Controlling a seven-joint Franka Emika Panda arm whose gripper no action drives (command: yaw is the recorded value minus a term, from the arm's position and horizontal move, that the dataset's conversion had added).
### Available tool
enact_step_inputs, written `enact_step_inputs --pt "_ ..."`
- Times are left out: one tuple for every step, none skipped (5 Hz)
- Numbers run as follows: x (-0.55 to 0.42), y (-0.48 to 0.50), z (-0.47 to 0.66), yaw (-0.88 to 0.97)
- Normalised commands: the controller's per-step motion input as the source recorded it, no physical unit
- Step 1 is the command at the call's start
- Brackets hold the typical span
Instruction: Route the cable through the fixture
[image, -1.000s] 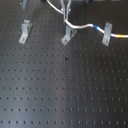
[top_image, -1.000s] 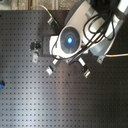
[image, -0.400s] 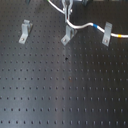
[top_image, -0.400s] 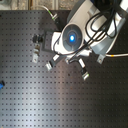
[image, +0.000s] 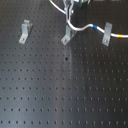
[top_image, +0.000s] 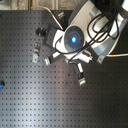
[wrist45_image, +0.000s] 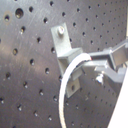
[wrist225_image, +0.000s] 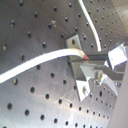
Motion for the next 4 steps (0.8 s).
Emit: enact_step_inputs --pt "-0.194 -0.053 0.0 -0.03" --pt "-0.39 0.035 0.0 -0.55" --pt "-0.014 0.006 0.0 -0.05" --pt "0.14 -0.047 0.0 0.63"
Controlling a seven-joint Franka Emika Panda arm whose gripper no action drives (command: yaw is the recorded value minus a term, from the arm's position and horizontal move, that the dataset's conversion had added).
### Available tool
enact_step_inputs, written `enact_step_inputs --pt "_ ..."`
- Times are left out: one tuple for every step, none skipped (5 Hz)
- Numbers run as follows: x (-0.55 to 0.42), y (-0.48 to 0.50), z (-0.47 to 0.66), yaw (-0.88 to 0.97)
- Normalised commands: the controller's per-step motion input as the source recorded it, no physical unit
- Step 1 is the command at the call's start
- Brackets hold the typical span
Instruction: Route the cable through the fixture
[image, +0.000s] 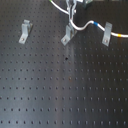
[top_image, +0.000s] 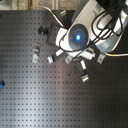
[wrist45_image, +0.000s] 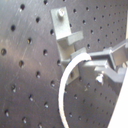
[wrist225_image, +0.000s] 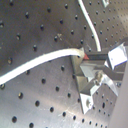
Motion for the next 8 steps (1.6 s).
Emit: enact_step_inputs --pt "0.022 -0.009 0.0 0.83" --pt "-0.002 -0.016 0.0 0.86" --pt "0.0 0.0 0.0 0.89" --pt "0.0 0.0 0.01 0.9" --pt "0.0 0.0 0.01 0.58" --pt "-0.102 0.127 0.14 0.08" --pt "-0.143 0.142 0.17 0.0" --pt "-0.164 0.282 0.18 -0.12"
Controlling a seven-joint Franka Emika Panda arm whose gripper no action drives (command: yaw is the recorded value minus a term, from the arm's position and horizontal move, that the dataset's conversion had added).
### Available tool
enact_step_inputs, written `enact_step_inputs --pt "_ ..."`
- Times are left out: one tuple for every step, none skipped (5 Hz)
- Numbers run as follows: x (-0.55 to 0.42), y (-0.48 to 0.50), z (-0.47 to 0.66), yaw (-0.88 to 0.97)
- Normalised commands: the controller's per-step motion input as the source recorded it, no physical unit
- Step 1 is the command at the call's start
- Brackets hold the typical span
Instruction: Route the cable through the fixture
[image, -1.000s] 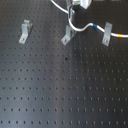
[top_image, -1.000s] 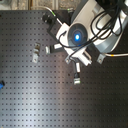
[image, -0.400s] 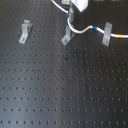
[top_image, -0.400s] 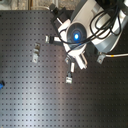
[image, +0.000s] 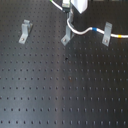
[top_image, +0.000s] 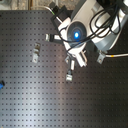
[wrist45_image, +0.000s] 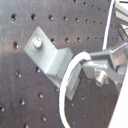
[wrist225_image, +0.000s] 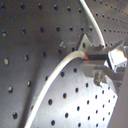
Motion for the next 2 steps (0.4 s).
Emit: enact_step_inputs --pt "0.012 0.009 0.01 0.0" --pt "-0.008 0.01 0.0 -0.07"
